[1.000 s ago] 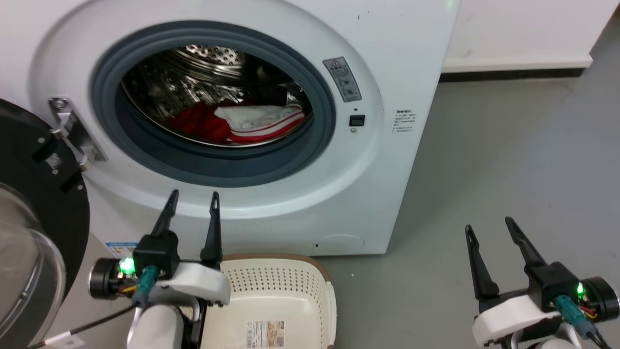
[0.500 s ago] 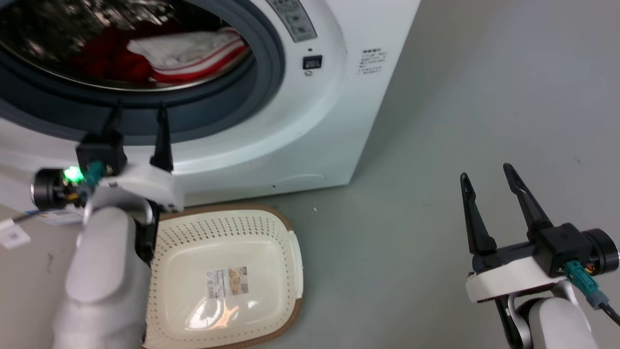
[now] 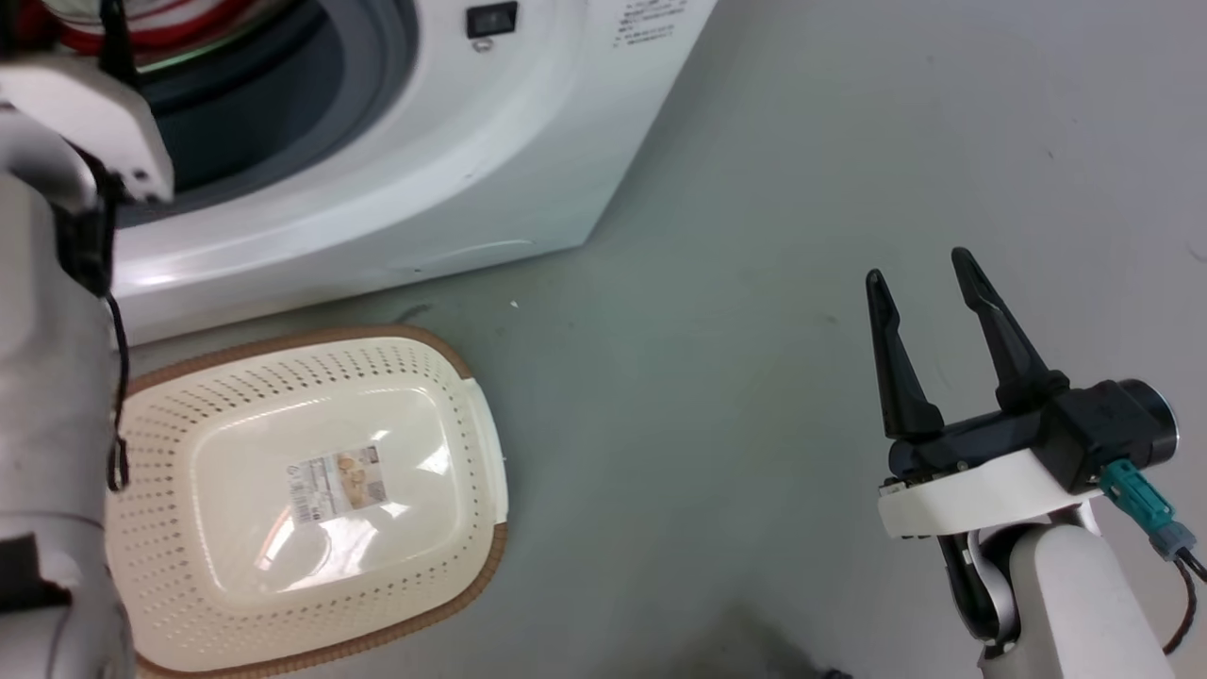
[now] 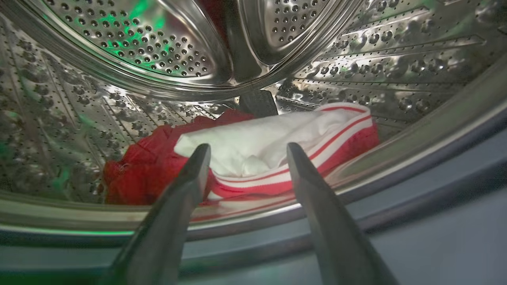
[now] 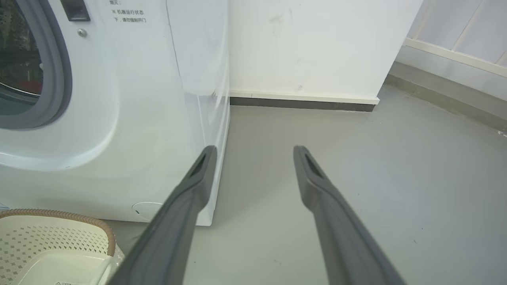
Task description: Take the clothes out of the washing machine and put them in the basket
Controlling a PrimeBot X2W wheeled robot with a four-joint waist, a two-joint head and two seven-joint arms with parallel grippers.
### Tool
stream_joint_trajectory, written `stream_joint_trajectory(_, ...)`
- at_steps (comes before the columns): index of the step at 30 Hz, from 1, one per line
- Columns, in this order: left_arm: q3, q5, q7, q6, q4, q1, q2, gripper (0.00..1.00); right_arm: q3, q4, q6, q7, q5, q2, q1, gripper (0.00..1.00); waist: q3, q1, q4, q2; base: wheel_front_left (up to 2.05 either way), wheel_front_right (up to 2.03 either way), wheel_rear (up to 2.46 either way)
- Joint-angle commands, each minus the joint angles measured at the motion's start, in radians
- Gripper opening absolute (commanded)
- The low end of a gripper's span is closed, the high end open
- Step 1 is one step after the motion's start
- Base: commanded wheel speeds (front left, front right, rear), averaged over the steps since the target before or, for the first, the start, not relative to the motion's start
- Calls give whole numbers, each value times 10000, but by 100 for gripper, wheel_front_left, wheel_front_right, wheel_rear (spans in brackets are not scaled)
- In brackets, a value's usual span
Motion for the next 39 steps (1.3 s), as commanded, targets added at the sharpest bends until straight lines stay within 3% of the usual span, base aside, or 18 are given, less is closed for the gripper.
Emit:
stream_joint_trajectory(1, -50, 93, 128, -22, 124, -371, 122, 100, 81, -92, -7, -21, 73, 33, -207, 100, 458, -2, -391, 0, 0, 0, 0)
stream_joint_trajectory(9, -308, 204, 1519, -201, 939, -2503, 937, 100, 479, -262, -7, -24, 516, 31, -490, 100, 1149, -2, -983, 0, 0, 0, 0)
stream_joint_trajectory(17, -830, 402, 3980, -436, 1423, -4388, 1664, 100, 773, -382, -7, -23, 858, 31, -606, 100, 1984, -2, -1439, 0, 0, 0, 0)
stream_joint_trajectory(30, -909, 70, 7713, -294, 1494, -4759, 1831, 100, 1075, -386, -7, -24, 1197, 30, -870, 100, 2632, -2, -1654, 0, 0, 0, 0)
stream_joint_trajectory(31, -877, 16, 7861, -237, 1409, -4695, 1837, 52, 1078, -378, -7, -24, 1213, 30, -879, 100, 2646, -2, -1658, 0, 0, 0, 0)
stream_joint_trajectory(33, -874, -48, 8237, -255, 1269, -4568, 1860, 0, 1082, -342, -7, -24, 1253, 30, -864, 100, 2656, -2, -1662, 0, 0, 0, 0)
stream_joint_trajectory(39, -895, -89, 8233, -136, 440, -4290, 2030, 0, 1108, -244, -7, -24, 1304, 30, -943, 100, 2613, -2, -1668, 0, 0, 0, 0)
